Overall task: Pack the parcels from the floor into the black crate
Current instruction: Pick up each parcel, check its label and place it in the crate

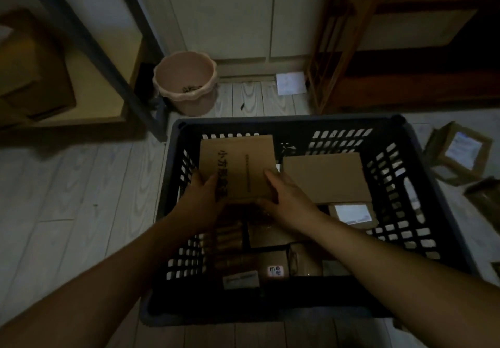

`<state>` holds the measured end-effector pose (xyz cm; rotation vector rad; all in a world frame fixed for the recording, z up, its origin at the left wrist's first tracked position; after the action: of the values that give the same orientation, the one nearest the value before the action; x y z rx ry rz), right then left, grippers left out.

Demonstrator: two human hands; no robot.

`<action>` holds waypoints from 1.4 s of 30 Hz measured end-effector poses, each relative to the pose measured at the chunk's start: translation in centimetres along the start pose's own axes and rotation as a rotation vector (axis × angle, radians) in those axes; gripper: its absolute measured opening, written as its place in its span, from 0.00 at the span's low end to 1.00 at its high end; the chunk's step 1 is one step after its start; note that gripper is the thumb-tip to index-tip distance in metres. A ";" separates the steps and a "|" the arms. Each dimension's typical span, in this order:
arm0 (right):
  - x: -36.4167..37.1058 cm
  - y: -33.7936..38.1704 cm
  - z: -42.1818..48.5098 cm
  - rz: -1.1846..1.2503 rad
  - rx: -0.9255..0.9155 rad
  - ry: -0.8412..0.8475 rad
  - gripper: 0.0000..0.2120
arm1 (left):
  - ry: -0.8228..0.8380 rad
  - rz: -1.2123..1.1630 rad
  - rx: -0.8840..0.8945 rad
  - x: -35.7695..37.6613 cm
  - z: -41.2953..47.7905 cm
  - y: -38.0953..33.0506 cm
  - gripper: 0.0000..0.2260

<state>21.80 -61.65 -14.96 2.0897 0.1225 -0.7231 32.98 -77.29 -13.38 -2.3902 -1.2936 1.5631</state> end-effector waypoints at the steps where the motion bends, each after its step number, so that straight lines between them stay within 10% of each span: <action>1: 0.5 -0.6 0.5 -0.019 -0.012 -0.003 0.33 | 0.019 0.026 0.001 0.5 0.8 0.5 0.31; 19: 1.8 -2.9 2.1 -0.270 -0.087 0.056 0.31 | 0.043 0.701 0.075 0.5 3.4 1.1 0.31; 31: 1.4 -2.4 3.2 -0.663 -0.110 0.064 0.34 | 0.128 0.698 0.082 0.9 4.5 2.7 0.43; 42: -11.8 9.5 -9.9 -0.264 0.184 0.074 0.33 | 0.341 0.263 0.043 -15.2 -10.4 -10.6 0.33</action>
<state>19.82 -57.44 2.60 2.3034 0.3926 -0.8404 31.82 -75.73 7.79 -2.7309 -0.9049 1.1366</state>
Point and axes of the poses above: each hand's wrist, its own z-axis towards the middle knuckle, its own x-axis out of the palm, y = z × x, the point moved 2 cm from there along z, towards the middle knuckle, and after that the axes turned 4 degrees about y, right-handed, at the moved point
